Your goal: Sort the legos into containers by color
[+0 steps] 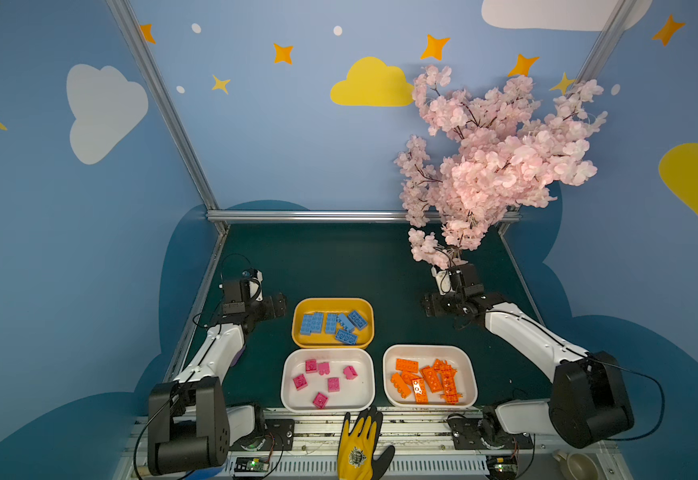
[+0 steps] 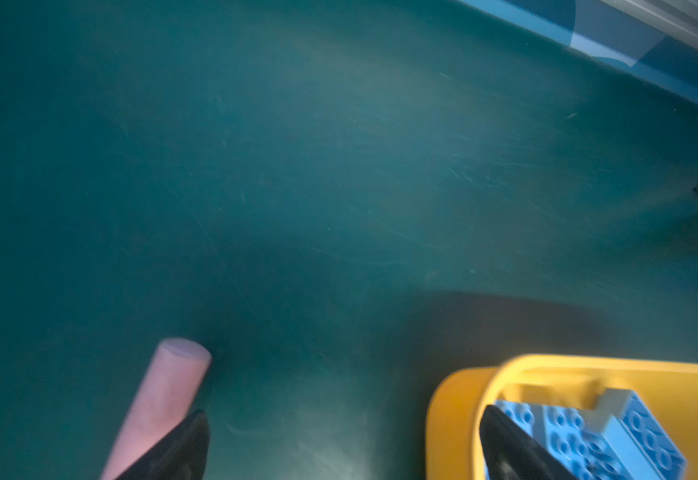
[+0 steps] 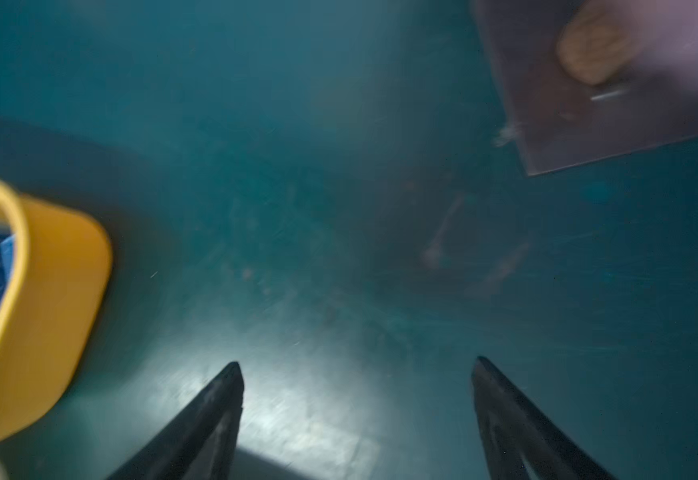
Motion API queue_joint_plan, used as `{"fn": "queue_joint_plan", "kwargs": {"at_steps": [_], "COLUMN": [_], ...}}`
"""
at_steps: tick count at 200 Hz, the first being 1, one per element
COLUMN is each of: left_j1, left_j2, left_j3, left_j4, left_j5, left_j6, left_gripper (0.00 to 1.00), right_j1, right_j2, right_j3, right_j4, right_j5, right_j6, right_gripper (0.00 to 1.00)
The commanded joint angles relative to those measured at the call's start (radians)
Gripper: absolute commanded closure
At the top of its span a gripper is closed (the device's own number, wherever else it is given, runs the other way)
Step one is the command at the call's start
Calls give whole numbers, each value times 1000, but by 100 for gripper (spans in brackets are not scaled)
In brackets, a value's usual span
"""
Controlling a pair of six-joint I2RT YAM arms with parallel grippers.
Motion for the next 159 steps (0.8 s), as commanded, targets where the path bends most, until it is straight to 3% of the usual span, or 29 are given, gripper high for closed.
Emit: {"fn": "queue_joint_plan", "kwargs": {"at_steps": [1, 47, 60, 84, 101, 116, 137, 159], "left_j1": [6, 4, 5, -2, -12, -27, -56, -57], "left_j2": [14, 127, 159, 220, 239, 243, 263, 246], "left_j3": [-17, -42, -59, -65, -65, -87, -145, -167], "left_j4": [176, 376, 452, 542, 552, 589, 718, 723], "left_j5": [10, 76, 88, 90, 84, 46, -10, -48], "left_j6": [51, 88, 72, 75, 87, 93, 106, 98], "left_gripper": [0, 0, 0, 0, 0, 0, 0, 0], "right_j1": [-54, -180, -192, -257, -279, -272, -277, -296], "right_j2": [22, 74, 86, 91, 78, 92, 75, 93], "right_j3": [1, -160, -231, -227, -336, -419, -352, -324], "right_j4": [106, 451, 590, 571, 733, 923, 764, 730], "right_j5": [81, 88, 59, -6, -47, -93, -23, -36], "right_j6": [-26, -61, -136, -37, -36, -134, -13, -1], "right_gripper": [14, 14, 13, 13, 13, 13, 12, 12]}}
